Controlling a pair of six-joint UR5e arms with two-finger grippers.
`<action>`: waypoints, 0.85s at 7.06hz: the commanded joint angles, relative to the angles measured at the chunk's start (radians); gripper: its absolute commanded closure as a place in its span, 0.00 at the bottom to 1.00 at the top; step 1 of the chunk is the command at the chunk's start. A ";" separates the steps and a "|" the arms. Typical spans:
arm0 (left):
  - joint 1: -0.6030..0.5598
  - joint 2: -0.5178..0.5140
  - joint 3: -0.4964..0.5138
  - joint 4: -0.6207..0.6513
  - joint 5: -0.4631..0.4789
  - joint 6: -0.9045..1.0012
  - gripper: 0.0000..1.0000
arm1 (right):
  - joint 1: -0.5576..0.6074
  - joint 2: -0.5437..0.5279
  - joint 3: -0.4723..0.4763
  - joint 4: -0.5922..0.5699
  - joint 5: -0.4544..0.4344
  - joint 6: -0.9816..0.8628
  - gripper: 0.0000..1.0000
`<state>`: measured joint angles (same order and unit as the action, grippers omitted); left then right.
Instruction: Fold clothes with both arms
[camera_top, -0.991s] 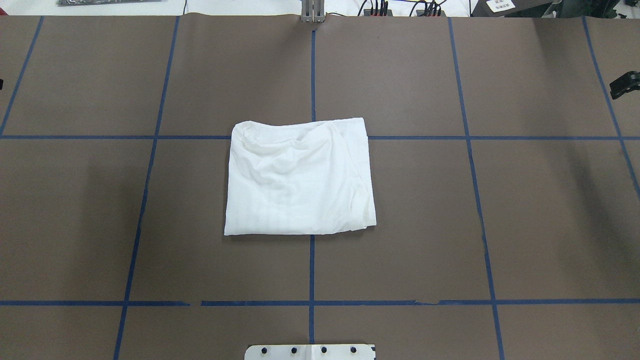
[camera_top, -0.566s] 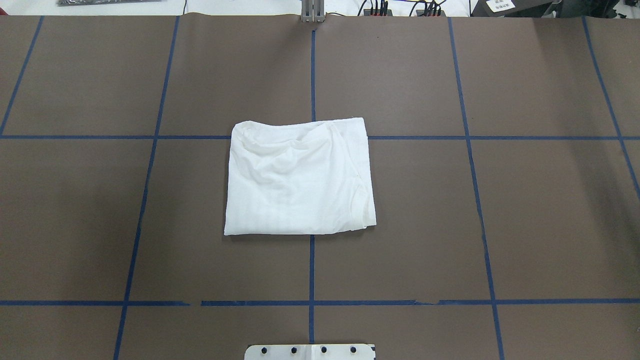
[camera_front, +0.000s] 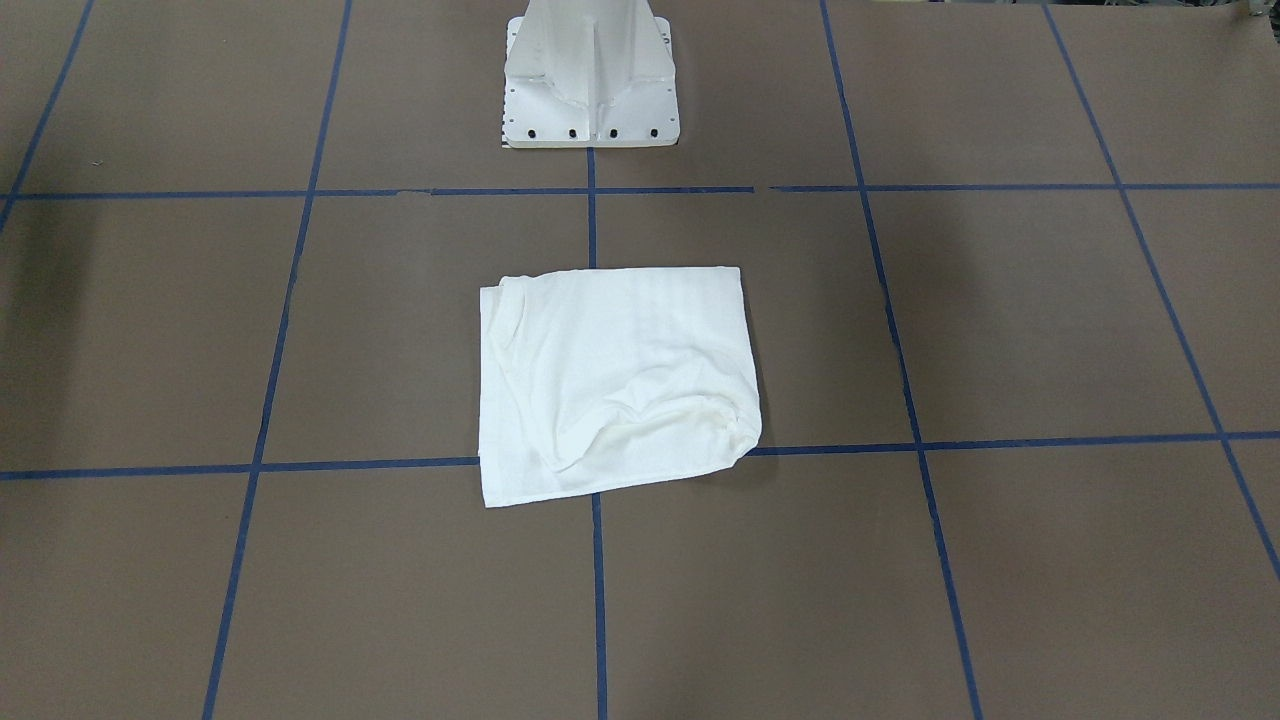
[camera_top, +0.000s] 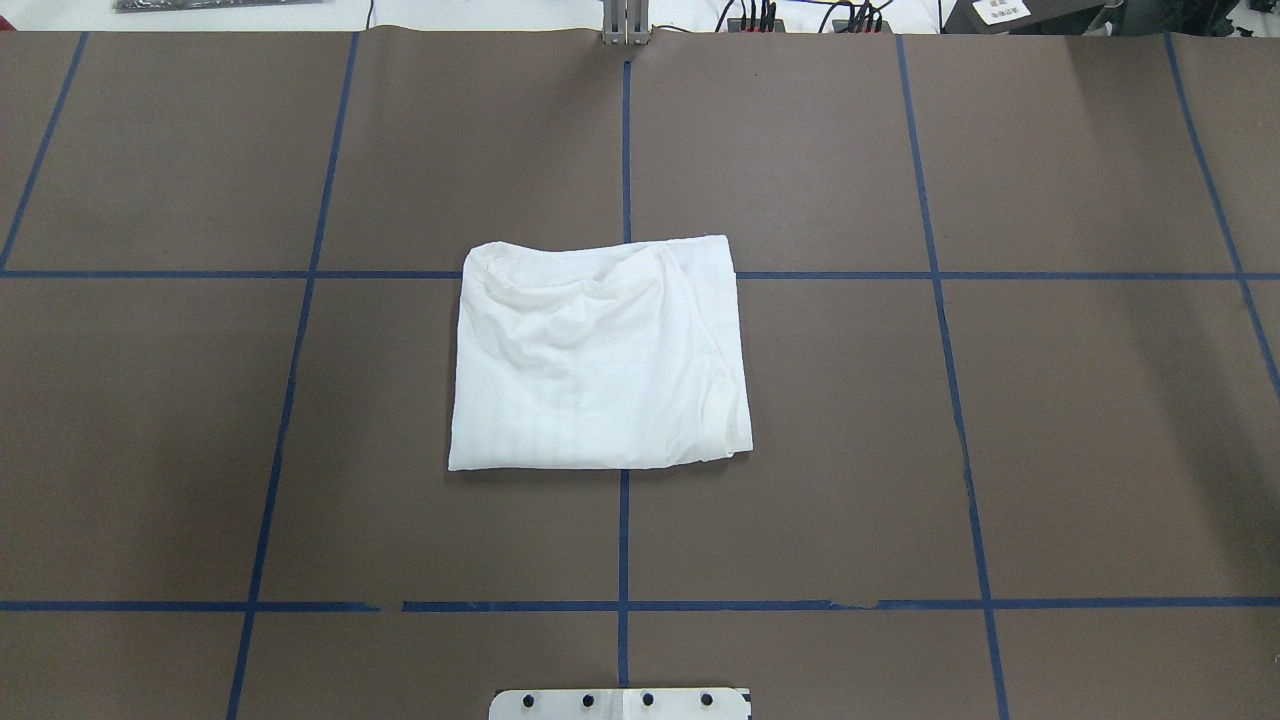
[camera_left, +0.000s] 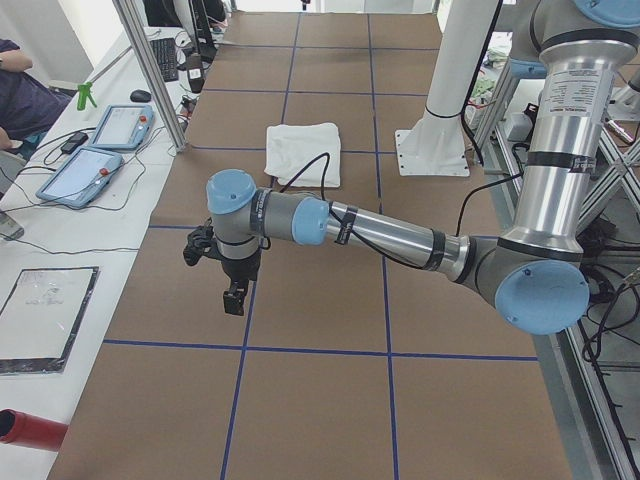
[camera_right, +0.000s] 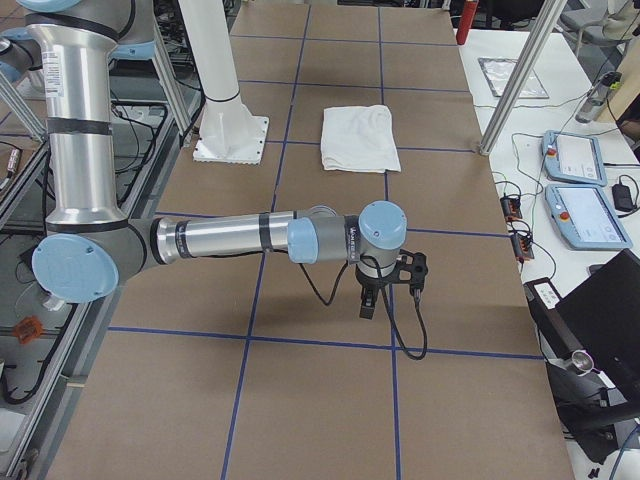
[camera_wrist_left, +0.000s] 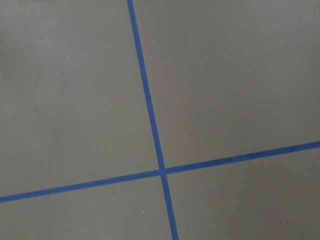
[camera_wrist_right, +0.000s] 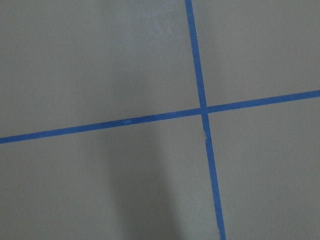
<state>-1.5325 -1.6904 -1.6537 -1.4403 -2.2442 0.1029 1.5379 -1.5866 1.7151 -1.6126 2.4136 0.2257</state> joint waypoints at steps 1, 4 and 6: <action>-0.002 0.005 0.101 -0.040 -0.003 0.103 0.01 | 0.028 -0.052 0.003 -0.012 0.006 -0.100 0.00; -0.009 0.018 0.127 -0.058 -0.066 0.126 0.01 | 0.047 -0.079 0.004 -0.010 -0.001 -0.134 0.00; -0.011 0.017 0.126 -0.058 -0.064 0.124 0.01 | 0.054 -0.093 0.009 -0.004 -0.011 -0.141 0.00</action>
<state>-1.5420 -1.6733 -1.5280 -1.4985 -2.3076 0.2271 1.5891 -1.6697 1.7204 -1.6211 2.4076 0.0903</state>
